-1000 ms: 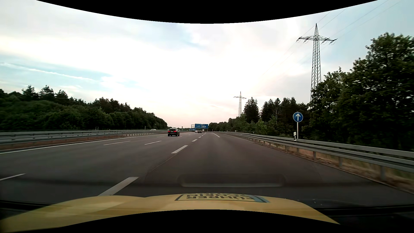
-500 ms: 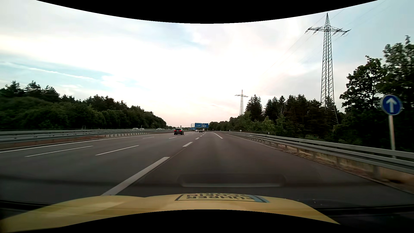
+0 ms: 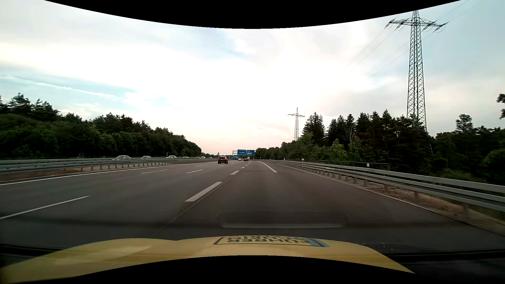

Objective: Follow the waypoints while adhering to traffic rules and regulations

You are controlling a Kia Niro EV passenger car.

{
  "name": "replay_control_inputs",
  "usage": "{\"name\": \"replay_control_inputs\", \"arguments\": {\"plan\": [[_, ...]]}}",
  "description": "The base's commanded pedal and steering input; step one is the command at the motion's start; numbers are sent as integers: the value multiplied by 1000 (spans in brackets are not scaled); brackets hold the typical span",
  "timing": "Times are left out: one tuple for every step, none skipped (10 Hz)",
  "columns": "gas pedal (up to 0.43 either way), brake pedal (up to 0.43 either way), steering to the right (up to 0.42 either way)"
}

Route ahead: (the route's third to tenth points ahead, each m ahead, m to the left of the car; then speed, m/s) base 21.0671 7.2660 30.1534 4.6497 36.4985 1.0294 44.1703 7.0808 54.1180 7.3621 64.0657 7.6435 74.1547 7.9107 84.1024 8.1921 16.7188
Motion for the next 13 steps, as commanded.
{"name": "replay_control_inputs", "arguments": {"plan": [[220, 0, -2], [220, 0, -2], [209, 0, -2], [209, 0, -2], [209, 0, -2], [209, 0, -2], [209, 0, -2], [209, 0, -2], [209, 0, -2], [197, 0, -2], [177, 0, -2], [177, 0, -2], [177, 0, -2]]}}
